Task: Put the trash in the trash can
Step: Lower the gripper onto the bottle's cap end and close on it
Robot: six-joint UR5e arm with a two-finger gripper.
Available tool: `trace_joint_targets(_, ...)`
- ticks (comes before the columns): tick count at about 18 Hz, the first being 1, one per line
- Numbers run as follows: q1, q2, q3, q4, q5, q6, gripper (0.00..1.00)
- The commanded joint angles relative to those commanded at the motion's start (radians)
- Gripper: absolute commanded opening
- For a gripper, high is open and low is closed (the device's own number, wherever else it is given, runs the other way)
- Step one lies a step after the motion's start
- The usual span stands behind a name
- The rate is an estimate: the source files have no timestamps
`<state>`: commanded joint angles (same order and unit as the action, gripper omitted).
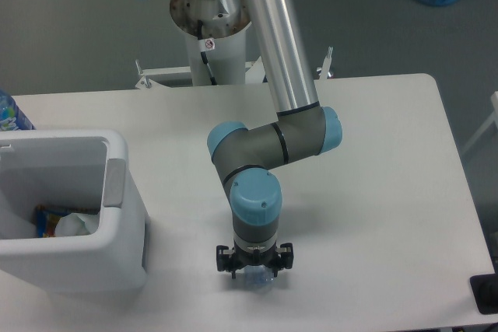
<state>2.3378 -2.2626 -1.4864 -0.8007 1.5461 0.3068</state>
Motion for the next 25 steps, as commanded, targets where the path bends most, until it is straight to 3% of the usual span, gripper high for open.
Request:
trace_joint_targets(4, -0.003, 0.003, 0.000, 0.000, 0.006, 0.000, 0.62)
trace_joint_targets(15, -0.005, 0.009, 0.009, 0.000, 0.006, 0.002, 0.55)
trace_joint_targets(19, 0.000, 0.035, 0.032, -0.006, -0.004, 0.003, 0.56)
trace_joint_targets(25, 0.024, 0.054, 0.161, -0.008, -0.109, -0.017, 0.56)
